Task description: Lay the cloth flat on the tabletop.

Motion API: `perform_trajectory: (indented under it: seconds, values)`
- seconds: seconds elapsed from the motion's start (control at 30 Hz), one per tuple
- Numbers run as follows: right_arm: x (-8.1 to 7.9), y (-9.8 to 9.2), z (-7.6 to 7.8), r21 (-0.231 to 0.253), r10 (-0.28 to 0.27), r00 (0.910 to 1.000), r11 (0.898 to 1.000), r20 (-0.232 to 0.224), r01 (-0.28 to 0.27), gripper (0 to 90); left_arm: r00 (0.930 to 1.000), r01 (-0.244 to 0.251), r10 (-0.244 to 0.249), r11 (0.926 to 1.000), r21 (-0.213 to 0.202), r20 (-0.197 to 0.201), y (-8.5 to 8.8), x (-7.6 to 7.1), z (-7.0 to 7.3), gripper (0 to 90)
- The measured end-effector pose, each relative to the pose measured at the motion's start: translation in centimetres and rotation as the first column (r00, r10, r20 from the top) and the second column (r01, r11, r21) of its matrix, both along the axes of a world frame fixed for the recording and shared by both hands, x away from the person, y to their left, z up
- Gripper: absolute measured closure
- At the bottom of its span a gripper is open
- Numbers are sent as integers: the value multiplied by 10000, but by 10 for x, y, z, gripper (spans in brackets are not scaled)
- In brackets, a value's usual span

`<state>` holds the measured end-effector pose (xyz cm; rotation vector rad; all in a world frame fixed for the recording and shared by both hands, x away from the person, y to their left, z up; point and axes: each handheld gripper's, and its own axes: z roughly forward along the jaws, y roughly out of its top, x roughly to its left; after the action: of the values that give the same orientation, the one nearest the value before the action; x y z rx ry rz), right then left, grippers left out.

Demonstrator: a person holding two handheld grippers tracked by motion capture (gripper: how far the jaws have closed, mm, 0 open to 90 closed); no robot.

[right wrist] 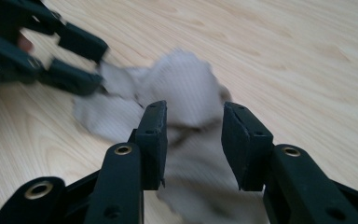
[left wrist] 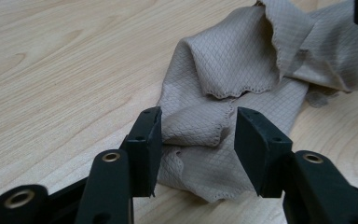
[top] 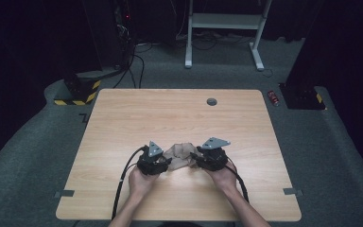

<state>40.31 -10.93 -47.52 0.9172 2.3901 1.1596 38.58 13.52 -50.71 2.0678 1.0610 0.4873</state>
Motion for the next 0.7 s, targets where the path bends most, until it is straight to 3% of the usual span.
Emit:
perform_trajectory:
  seconds: [0.1, 0.17, 0.2, 0.27, 0.3, 0.33, 0.43, 0.47, 0.63, 0.67, 0.7]
  values:
    - [5, 10, 1, -164, 72, 10000, 9998, -61, -73, 597, 10000, -53, 53, 9996, 275, -16, -3, 3, -2, 547]
    - [11, 18, -1, -294, 47, 9998, 9996, -202, -53, 609, 10000, -46, 44, 9990, 441, 41, -3, 5, -2, 614]
    - [17, 24, -4, -464, 58, 9993, 9989, -361, -74, 720, 10000, -30, 28, 9991, 430, 57, -3, 6, -2, 663]
    - [21, 26, -6, -686, 75, 9995, 9976, -317, -96, 838, 9998, 117, -112, 9992, 394, -139, 0, 9, -5, 763]
    - [21, 26, -6, -686, 75, 9995, 9976, -317, -96, 838, 9998, 117, -112, 9992, 394, -139, 0, 9, -5, 803]
    - [22, 26, -6, -662, 19, 9997, 9978, -231, -34, 897, 9998, 104, -97, 9992, 396, -169, 0, 10, -6, 844]
    - [22, 23, -5, -593, -68, 9999, 9982, -159, 59, 898, 9998, 62, -59, 9998, 176, -182, 4, 12, -4, 886]
    - [23, 17, -1, -381, -213, 9998, 9991, -67, 210, 898, 9997, -57, 52, 9998, -193, -248, 10, 14, -2, 888]
    - [24, 8, 6, 9, -417, 9991, 9991, -31, 417, 895, 9995, -110, 98, 9991, -399, -292, 12, 20, 6, 889]
    - [24, 7, 5, 115, -294, 9995, 9995, -96, 295, 781, 9997, -105, 95, 9988, -469, -217, 13, 21, 8, 889]
    - [24, 8, 5, 144, -206, 9997, 9997, -160, 208, 729, 9995, -104, 89, 9987, -492, -310, 12, 22, 9, 890]
